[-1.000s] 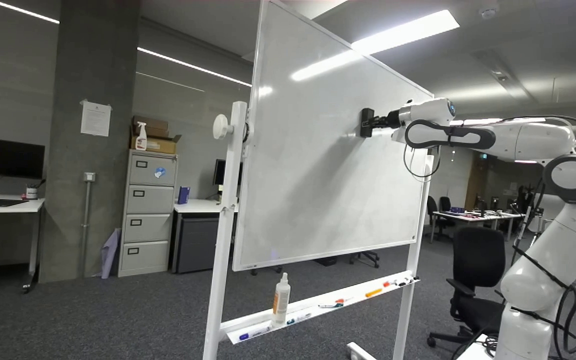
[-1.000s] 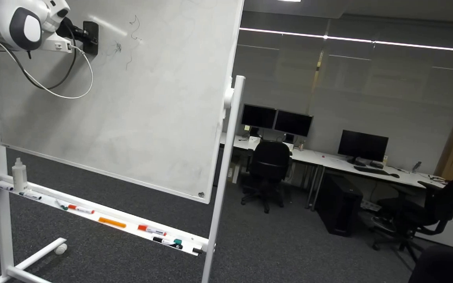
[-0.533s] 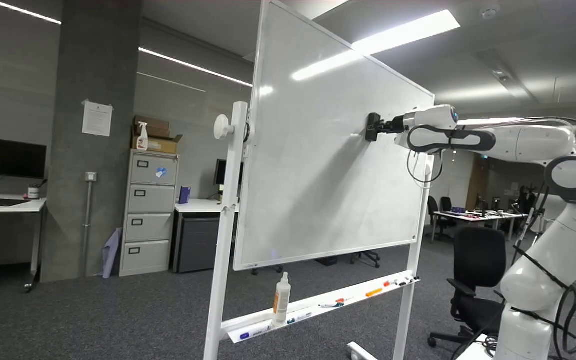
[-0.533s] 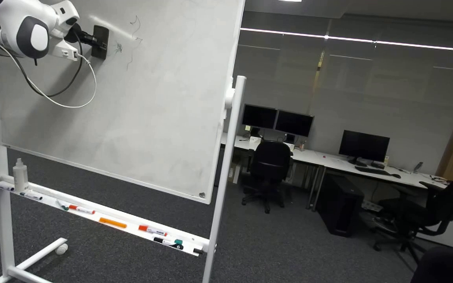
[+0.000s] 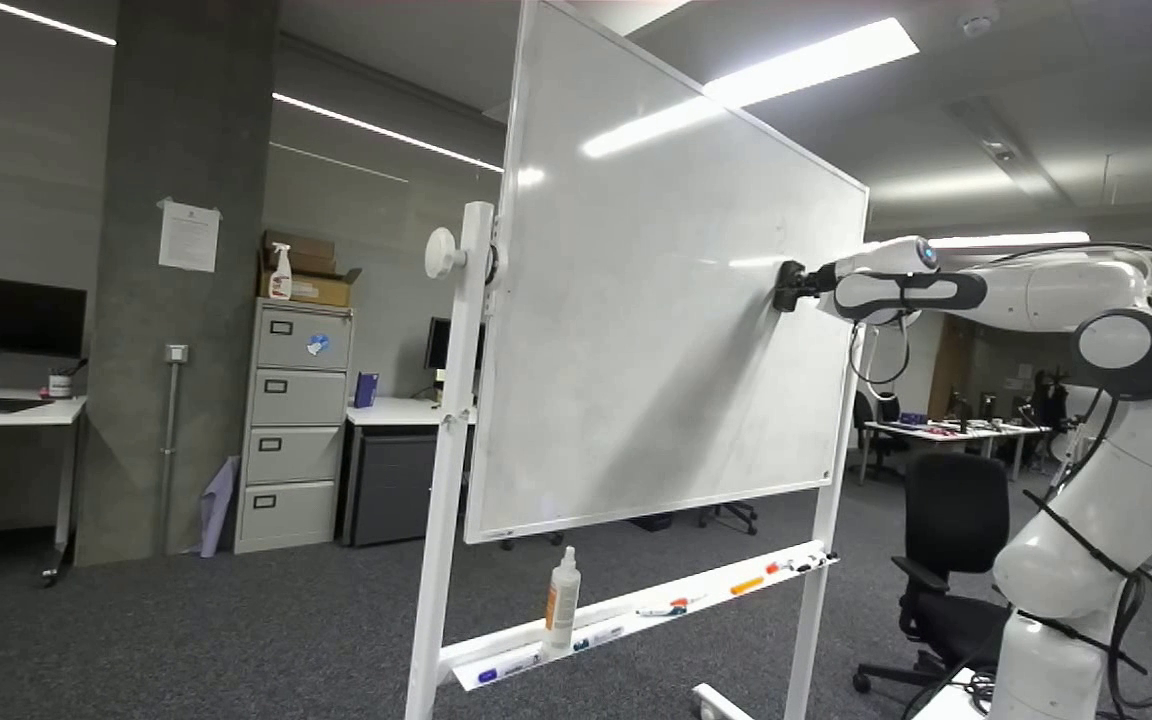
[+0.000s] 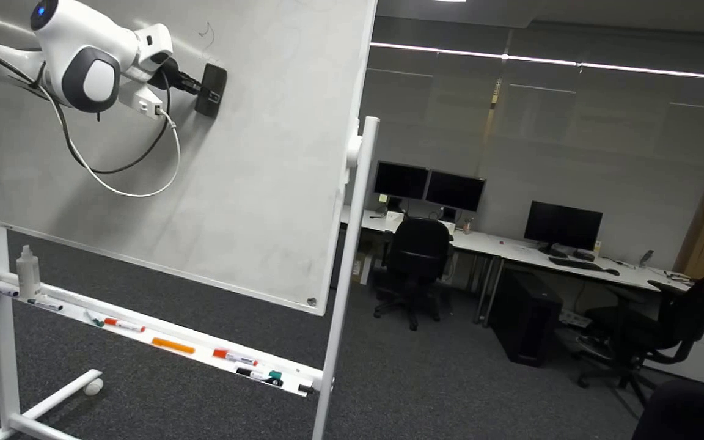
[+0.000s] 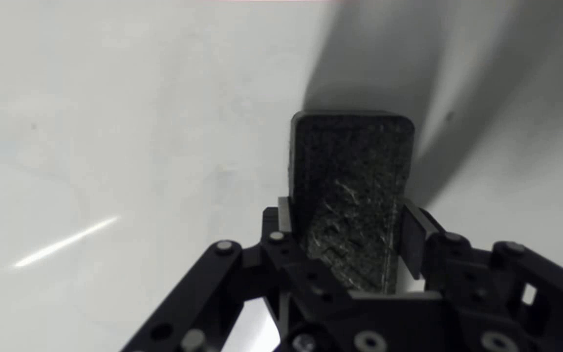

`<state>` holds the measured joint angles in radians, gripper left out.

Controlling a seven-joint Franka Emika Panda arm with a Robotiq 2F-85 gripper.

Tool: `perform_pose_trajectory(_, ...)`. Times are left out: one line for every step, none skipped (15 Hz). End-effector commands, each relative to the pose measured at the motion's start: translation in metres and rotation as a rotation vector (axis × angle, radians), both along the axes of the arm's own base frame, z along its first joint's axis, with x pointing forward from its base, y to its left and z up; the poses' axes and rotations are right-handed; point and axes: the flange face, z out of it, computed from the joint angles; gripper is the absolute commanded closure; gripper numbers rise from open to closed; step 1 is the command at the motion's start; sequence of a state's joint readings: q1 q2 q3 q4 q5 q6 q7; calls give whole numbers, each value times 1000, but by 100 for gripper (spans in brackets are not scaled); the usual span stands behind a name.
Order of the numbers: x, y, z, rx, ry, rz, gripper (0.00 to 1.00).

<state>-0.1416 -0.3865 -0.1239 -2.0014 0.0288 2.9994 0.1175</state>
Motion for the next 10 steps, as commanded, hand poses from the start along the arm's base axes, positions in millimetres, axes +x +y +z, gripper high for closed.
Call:
perform_pose_trajectory(40,-24,-28,32,-1,-42,70)
perform_pose_trajectory(44,-19,-29,26,0,-31,70)
perform_pose_trajectory(46,-13,-28,20,-1,-19,70)
perform_pose_trajectory(49,-5,-26,13,-2,-3,70)
perform_pose_trajectory(52,3,-25,11,-4,14,70)
perform_pose_trajectory(54,16,-22,-3,-1,40,70)
perform_pose_trajectory(56,27,-21,-10,0,62,70)
perform_pose_trajectory(57,46,-18,-21,3,98,70)
perform_pose_trajectory(55,55,-17,-37,7,119,70)
perform_pose_trajectory(52,65,-15,-59,15,147,70)
